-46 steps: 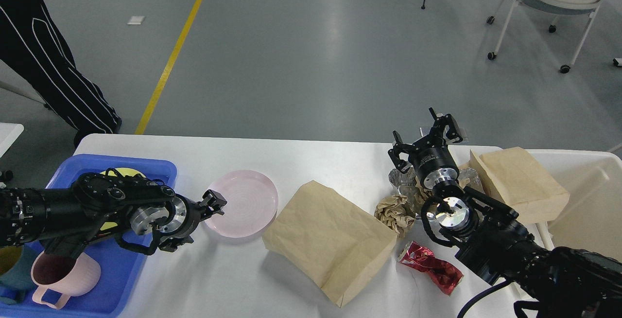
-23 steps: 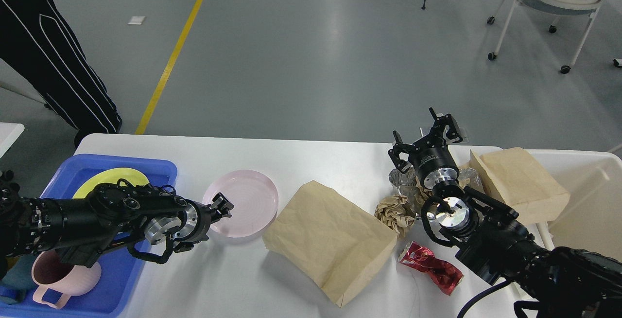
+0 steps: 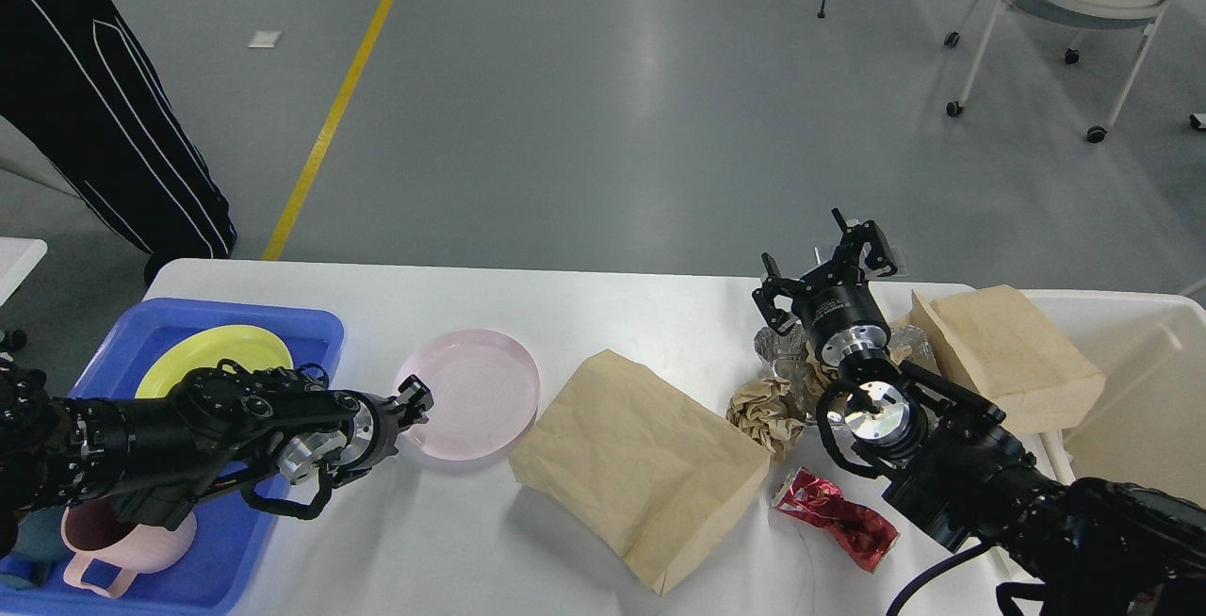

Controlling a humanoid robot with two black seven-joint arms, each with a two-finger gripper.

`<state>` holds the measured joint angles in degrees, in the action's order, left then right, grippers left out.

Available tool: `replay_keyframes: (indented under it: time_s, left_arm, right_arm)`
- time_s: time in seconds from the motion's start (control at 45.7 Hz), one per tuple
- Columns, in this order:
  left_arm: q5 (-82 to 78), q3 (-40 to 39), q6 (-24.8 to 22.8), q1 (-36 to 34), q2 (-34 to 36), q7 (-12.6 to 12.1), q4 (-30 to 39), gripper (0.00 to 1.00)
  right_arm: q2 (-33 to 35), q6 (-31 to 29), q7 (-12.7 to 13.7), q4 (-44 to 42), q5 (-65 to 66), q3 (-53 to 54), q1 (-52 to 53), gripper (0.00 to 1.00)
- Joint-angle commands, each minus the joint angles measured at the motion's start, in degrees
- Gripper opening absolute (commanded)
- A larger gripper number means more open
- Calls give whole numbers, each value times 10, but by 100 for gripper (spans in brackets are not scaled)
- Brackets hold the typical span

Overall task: Tidy desktop
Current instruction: 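Reach the left gripper to the pink plate's edge and grasp it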

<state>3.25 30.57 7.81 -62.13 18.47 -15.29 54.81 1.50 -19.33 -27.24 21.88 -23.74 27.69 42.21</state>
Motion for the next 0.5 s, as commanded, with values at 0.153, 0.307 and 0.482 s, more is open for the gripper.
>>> replay_keyframes:
  time_s: [0.153,0.307,0.482]
  left_arm:
    - [0,1,0,5,-5,0,0,14]
    - [-2,1,-3,8,-5,1,0,0]
    - [-4,1,-6,7,-1,1,1,0]
  right_arm:
    - [0,0,1,0,1,1,0,100]
    - [0,0,0,0,0,0,0,100]
    - [0,0,0,0,0,0,0,100]
